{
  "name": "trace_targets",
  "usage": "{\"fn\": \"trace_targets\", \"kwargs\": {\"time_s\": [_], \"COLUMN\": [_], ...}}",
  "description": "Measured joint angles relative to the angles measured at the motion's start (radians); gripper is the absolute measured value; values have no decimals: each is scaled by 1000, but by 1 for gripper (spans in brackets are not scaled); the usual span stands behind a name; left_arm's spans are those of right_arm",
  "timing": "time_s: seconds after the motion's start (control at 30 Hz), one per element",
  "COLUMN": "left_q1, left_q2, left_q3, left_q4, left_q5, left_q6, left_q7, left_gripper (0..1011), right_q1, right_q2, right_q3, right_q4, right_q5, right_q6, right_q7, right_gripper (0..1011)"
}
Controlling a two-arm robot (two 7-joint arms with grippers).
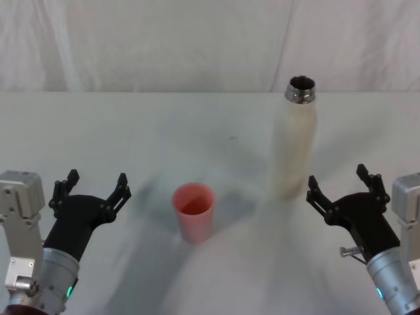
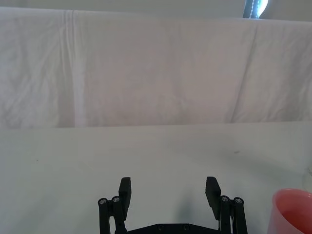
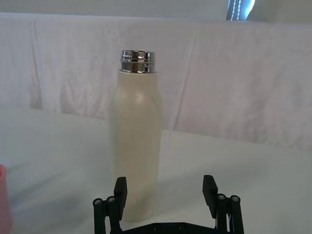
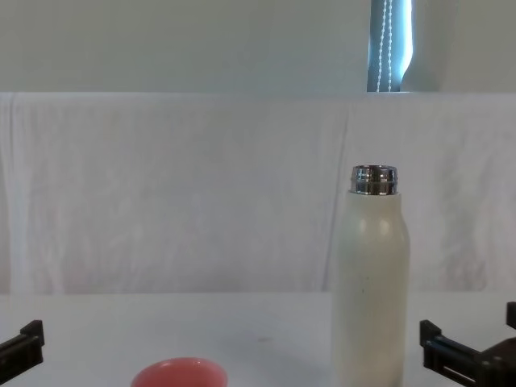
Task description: Grasp the thermos with one hand and pour water into the cup lid.
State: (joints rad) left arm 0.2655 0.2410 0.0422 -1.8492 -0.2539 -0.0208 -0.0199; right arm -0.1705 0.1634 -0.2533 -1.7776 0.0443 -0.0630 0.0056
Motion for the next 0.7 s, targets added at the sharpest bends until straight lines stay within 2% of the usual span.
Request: {"fn": "trace_targets", "kwargs": {"time_s": [0.7], "left_q1": [0], "left_q2": [0], "left_q3": [0], "left_q4": [0], "left_q5": [0], "left_q6": [0], "left_q7": [0], "left_gripper": [1001], "right_q1": [102], "right_q2": [-85], "right_q3": [14], "right_q4": [117], "right_q5": [12], "right_q6": [13], "right_q7": [97], "right_gripper": [1001]}}
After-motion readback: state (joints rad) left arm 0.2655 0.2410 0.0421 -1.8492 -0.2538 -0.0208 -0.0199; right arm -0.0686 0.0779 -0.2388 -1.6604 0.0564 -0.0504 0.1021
